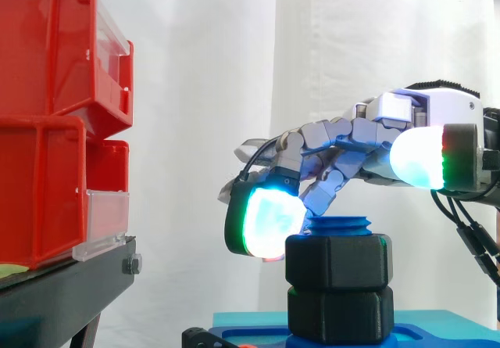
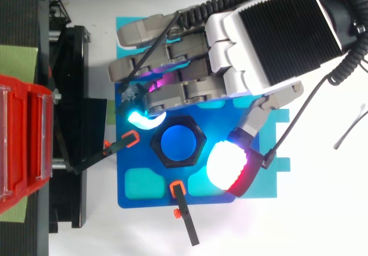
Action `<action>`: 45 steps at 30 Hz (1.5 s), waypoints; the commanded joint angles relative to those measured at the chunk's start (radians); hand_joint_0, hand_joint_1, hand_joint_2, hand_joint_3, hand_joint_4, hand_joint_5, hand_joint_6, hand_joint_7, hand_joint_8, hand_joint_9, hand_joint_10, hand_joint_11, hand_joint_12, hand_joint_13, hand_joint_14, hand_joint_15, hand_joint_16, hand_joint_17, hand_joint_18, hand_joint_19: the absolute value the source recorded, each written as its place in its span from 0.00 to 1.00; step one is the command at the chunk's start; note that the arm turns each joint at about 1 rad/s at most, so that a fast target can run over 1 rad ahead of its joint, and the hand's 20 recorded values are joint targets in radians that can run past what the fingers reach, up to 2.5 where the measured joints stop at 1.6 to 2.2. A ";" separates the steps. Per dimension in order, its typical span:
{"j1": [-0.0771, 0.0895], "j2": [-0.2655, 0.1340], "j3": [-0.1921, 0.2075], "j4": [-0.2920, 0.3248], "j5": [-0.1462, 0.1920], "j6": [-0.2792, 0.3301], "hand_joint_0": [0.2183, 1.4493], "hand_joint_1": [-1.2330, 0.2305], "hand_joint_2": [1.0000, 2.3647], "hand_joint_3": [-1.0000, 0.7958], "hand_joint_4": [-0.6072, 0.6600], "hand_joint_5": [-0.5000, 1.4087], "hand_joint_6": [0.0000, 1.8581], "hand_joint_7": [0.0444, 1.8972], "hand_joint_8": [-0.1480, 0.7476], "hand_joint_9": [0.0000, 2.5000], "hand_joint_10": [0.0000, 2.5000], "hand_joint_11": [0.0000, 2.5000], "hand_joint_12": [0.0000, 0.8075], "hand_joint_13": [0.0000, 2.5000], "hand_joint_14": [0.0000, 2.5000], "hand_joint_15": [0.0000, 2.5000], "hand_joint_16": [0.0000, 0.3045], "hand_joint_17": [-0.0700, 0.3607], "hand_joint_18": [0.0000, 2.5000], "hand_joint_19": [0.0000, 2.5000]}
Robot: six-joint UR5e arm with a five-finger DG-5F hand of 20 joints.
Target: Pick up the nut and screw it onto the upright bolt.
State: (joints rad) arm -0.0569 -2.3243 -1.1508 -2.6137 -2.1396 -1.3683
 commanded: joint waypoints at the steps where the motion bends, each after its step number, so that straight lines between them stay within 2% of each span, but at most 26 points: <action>1: -0.001 0.000 -0.003 0.000 0.001 0.000 0.26 0.76 0.00 0.28 0.69 0.27 0.27 0.59 0.44 0.36 0.00 0.00 0.30 0.20 0.00 0.00 0.06 0.26 0.02 0.00; 16: -0.009 0.000 -0.012 0.007 -0.005 0.000 0.26 0.73 0.00 0.28 0.62 0.30 0.27 0.72 0.44 0.47 0.00 0.00 0.24 0.27 0.00 0.00 0.05 0.24 0.10 0.00; 24: -0.018 0.000 -0.012 0.018 -0.014 0.000 0.26 0.72 0.00 0.28 0.60 0.31 0.27 0.76 0.42 0.54 0.00 0.00 0.21 0.32 0.00 0.00 0.03 0.21 0.16 0.00; 31: -0.021 0.000 -0.012 0.035 -0.019 0.002 0.26 0.72 0.00 0.28 0.58 0.31 0.27 0.76 0.42 0.56 0.00 0.00 0.20 0.33 0.00 0.00 0.03 0.21 0.18 0.00; 33: -0.023 0.000 -0.009 0.040 -0.023 0.002 0.26 0.72 0.00 0.28 0.58 0.30 0.27 0.74 0.43 0.55 0.00 0.00 0.20 0.33 0.00 0.00 0.03 0.21 0.17 0.00; 39: -0.026 0.000 0.010 0.041 -0.034 0.002 0.25 0.75 0.00 0.28 0.68 0.26 0.27 0.57 0.44 0.49 0.00 0.00 0.25 0.27 0.00 0.00 0.05 0.25 0.11 0.00; 41: -0.026 0.000 0.016 0.040 -0.036 0.002 0.25 0.75 0.00 0.28 0.69 0.25 0.27 0.53 0.43 0.47 0.00 0.00 0.26 0.26 0.00 0.00 0.06 0.26 0.10 0.00; 43: -0.027 0.000 0.019 0.041 -0.037 0.002 0.25 0.75 0.00 0.28 0.69 0.24 0.27 0.46 0.42 0.45 0.00 0.00 0.27 0.25 0.00 0.00 0.07 0.27 0.09 0.00; 45: -0.027 0.000 0.019 0.044 -0.037 0.002 0.24 0.75 0.00 0.28 0.68 0.23 0.27 0.44 0.42 0.44 0.00 0.00 0.28 0.24 0.00 0.00 0.07 0.27 0.09 0.00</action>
State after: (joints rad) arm -0.0838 -2.3240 -1.1351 -2.5721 -2.1754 -1.3668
